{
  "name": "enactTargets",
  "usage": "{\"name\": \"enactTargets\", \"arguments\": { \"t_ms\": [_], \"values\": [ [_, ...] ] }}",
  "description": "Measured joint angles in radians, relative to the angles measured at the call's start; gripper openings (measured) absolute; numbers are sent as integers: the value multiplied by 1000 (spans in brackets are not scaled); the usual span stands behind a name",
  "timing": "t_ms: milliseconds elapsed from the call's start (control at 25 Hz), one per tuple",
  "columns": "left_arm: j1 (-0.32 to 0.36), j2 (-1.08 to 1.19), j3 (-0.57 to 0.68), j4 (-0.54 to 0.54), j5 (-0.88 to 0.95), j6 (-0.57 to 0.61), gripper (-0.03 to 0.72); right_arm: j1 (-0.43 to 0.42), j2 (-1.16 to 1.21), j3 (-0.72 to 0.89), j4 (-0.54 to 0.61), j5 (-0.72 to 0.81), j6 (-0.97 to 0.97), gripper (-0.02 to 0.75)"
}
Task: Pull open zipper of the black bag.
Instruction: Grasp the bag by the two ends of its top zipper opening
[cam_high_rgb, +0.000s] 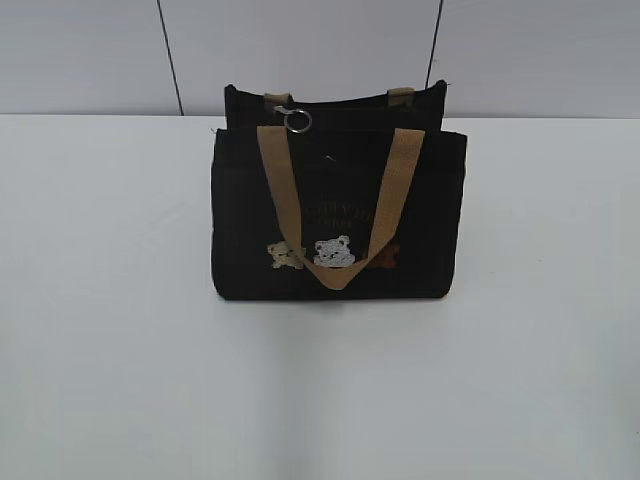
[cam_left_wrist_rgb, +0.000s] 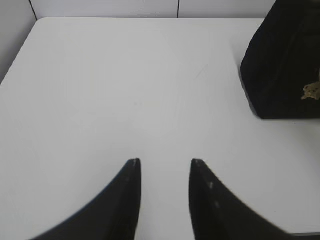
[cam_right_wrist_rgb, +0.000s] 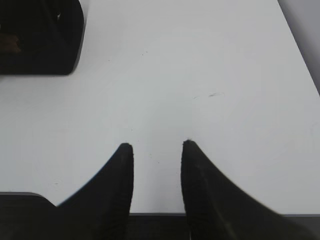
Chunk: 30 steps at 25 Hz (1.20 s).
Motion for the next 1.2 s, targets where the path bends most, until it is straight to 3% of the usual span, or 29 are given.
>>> {"name": "enactTargets", "arguments": {
  "t_ms": [880, 1080, 1200],
  "values": [
    [0, 0, -3, 0, -1, 0, 247, 0, 0, 0, 0, 0, 0, 249],
    [0, 0, -43, -1, -117, 0, 251, 0, 0, 0, 0, 0, 0, 249],
    [0, 17, -46, 0, -171, 42, 293, 0, 0, 0, 0, 0, 0, 249]
  ]
}}
